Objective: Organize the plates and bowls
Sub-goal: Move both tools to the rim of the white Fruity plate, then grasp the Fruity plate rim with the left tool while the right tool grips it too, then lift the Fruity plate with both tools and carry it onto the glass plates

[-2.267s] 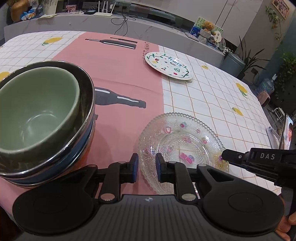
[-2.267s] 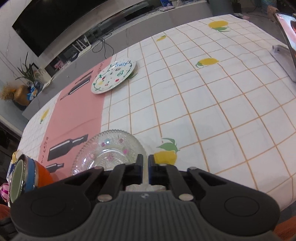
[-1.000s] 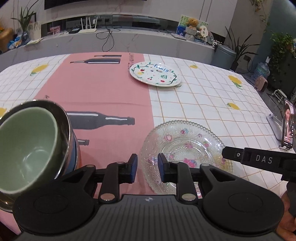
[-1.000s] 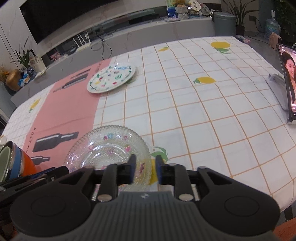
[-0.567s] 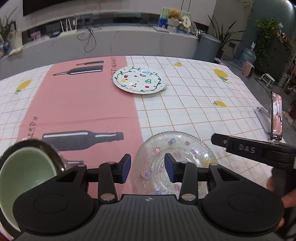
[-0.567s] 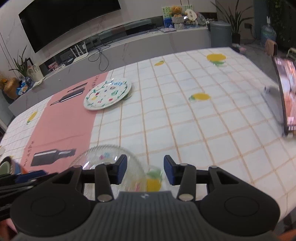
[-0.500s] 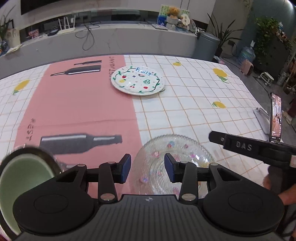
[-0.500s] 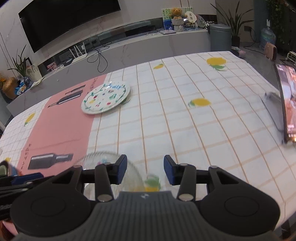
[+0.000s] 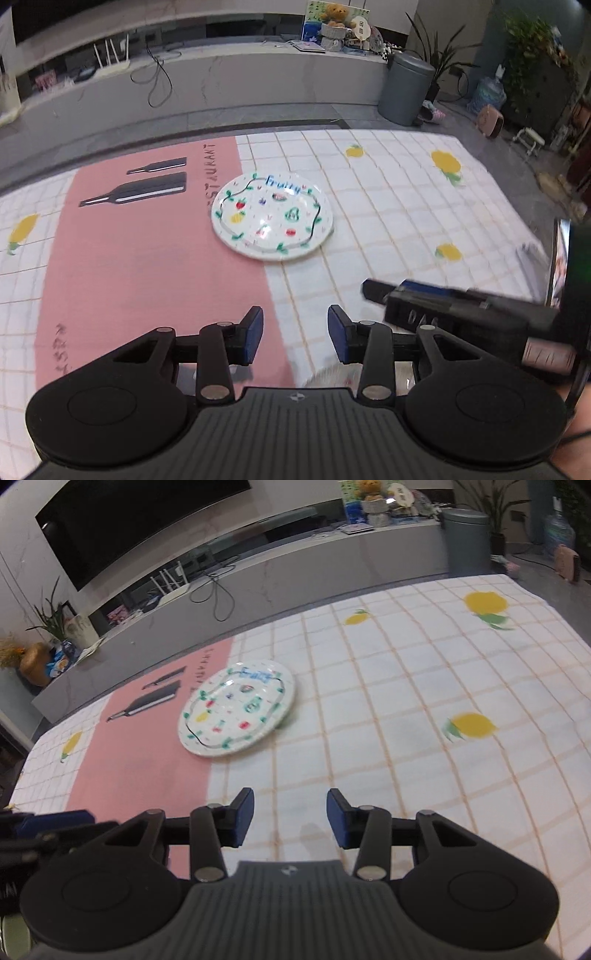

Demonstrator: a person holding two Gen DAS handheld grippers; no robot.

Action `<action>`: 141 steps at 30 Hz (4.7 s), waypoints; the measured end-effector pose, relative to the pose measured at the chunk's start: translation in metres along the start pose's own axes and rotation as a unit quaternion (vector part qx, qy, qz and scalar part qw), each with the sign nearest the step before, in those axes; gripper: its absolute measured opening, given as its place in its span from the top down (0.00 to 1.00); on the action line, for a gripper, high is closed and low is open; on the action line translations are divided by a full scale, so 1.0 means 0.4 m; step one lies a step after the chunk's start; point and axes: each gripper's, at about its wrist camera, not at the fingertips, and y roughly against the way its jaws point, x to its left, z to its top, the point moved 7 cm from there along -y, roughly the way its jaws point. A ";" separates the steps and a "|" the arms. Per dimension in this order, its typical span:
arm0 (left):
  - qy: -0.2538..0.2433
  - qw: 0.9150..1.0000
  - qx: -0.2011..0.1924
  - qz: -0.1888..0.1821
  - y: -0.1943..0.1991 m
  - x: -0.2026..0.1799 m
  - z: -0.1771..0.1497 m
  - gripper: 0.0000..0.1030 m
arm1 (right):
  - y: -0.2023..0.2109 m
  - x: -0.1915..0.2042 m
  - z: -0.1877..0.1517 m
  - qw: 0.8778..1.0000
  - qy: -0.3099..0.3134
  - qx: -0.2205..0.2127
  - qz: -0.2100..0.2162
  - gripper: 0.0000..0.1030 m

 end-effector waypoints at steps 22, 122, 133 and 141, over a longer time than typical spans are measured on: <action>0.114 0.992 -0.001 0.047 -0.308 0.236 0.182 0.67 | -0.214 -0.083 0.178 0.993 -0.114 0.020 0.021 0.61; 0.084 0.994 0.065 -0.009 -0.273 0.137 0.046 0.81 | -0.167 -0.182 0.064 0.967 -0.186 0.104 0.140 0.96; 0.092 0.995 0.034 -0.008 -0.138 0.101 0.058 0.83 | -0.066 -0.167 0.066 0.965 -0.188 0.089 0.162 0.96; 0.103 0.995 0.009 -0.010 -0.032 0.042 -0.012 0.83 | 0.038 -0.175 0.017 0.965 -0.175 0.080 0.178 0.95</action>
